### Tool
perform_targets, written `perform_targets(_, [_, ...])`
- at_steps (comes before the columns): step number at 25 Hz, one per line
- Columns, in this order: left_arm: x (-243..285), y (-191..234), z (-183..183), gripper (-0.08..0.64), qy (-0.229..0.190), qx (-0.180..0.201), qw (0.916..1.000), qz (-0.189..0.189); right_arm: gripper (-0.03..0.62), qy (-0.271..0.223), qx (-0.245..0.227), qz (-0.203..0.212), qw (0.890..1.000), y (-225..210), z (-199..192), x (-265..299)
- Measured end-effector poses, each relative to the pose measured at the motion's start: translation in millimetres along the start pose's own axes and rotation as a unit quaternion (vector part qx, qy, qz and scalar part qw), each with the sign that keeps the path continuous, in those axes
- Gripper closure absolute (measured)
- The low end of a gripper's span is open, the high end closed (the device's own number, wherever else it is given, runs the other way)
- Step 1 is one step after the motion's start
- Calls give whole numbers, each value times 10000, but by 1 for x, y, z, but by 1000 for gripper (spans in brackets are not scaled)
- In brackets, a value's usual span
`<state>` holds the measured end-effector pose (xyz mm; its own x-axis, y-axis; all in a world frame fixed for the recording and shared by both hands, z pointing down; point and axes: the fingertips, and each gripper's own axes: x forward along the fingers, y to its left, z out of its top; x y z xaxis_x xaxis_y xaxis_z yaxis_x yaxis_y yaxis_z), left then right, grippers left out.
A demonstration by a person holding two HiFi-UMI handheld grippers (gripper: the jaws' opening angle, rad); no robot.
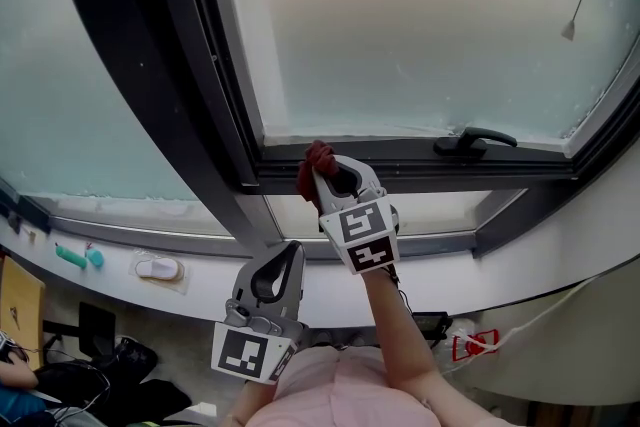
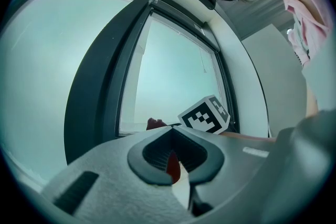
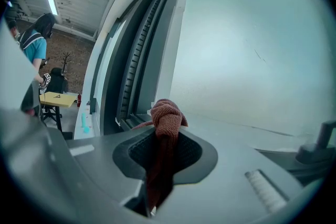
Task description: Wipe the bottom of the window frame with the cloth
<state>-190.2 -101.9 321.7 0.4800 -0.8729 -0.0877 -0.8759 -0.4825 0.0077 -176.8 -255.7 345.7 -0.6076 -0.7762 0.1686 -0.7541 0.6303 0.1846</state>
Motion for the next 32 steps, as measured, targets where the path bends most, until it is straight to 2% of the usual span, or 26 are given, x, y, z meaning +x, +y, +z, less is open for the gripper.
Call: perform_targets(32, [36, -50, -5, 561, 32, -63, 9999, -149, 526, -58, 234, -114, 9996, -59, -18, -40])
